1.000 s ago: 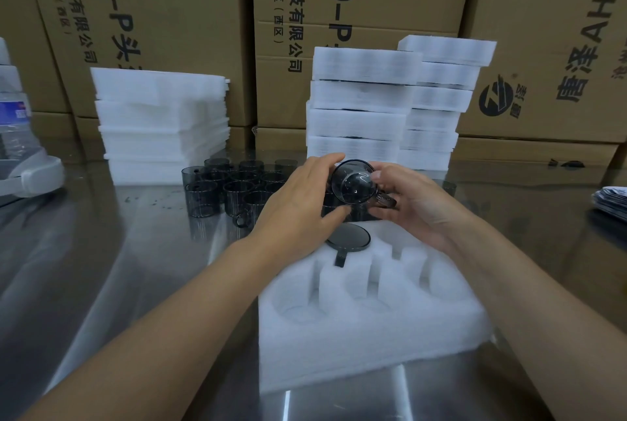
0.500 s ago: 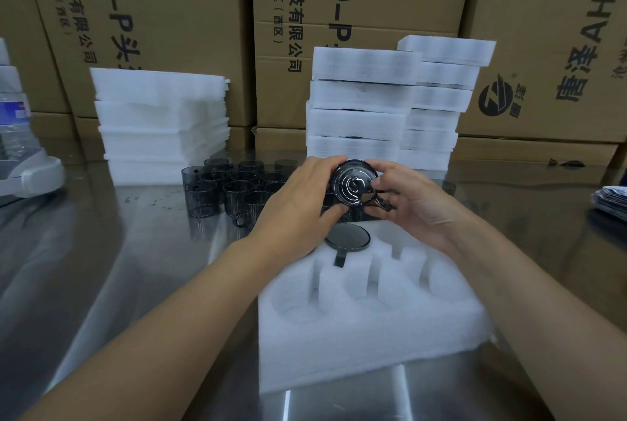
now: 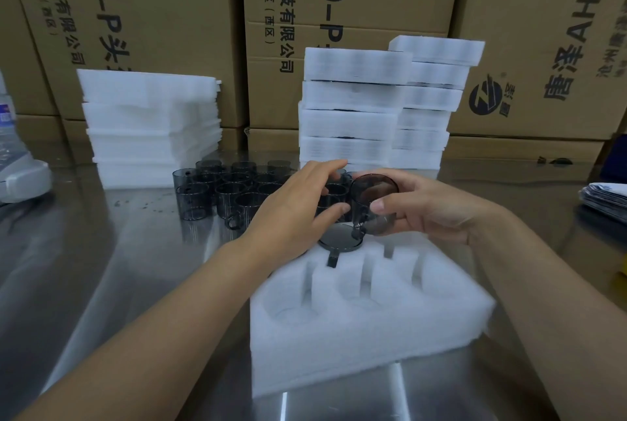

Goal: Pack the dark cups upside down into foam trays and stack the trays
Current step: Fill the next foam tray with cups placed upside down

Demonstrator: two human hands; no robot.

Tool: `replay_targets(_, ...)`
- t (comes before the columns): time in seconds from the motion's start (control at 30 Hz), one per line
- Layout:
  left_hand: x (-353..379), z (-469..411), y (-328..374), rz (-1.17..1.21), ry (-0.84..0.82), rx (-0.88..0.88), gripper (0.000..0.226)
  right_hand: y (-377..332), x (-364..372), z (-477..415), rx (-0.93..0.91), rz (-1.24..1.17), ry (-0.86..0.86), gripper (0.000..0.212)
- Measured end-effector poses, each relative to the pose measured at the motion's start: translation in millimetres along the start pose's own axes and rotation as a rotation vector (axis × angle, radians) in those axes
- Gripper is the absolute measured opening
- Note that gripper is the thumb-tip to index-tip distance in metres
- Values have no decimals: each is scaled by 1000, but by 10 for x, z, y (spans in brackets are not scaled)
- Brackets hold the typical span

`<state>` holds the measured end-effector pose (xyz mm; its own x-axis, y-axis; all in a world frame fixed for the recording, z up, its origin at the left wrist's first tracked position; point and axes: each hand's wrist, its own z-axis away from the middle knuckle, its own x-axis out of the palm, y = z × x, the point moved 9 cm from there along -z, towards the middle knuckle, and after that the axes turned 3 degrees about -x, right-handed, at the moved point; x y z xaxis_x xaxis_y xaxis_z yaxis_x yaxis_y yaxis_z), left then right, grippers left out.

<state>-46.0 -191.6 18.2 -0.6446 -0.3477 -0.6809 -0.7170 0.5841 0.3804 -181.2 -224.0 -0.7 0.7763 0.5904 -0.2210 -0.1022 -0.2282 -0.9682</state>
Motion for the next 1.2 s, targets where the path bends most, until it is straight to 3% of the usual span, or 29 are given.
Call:
replay_targets(0.17, 14, 1, -23, 15, -23, -24, 52, -9, -199, 31, -40, 107, 148, 38)
replay_targets(0.37, 22, 14, -24, 22, -36, -32, 52, 201, -420, 69, 4, 131, 201, 35)
replay_targets(0.67, 57, -2, -26, -17, -72, -15, 34, 345, -526, 115, 67, 177, 125, 45)
replay_targets(0.97, 61, -10, -25, -26, -82, -23, 29, 450, -430, 161, 245, 452, 23, 51)
replay_targets(1.1, 43, -4, -58, -99, -48, -56, 26, 392, -412, 145, 214, 461, 69, 50)
replay_targets(1.2, -33, -14, -186, -179, 24, -177, 29, 350, -441, 89, 180, 488, 160, 57)
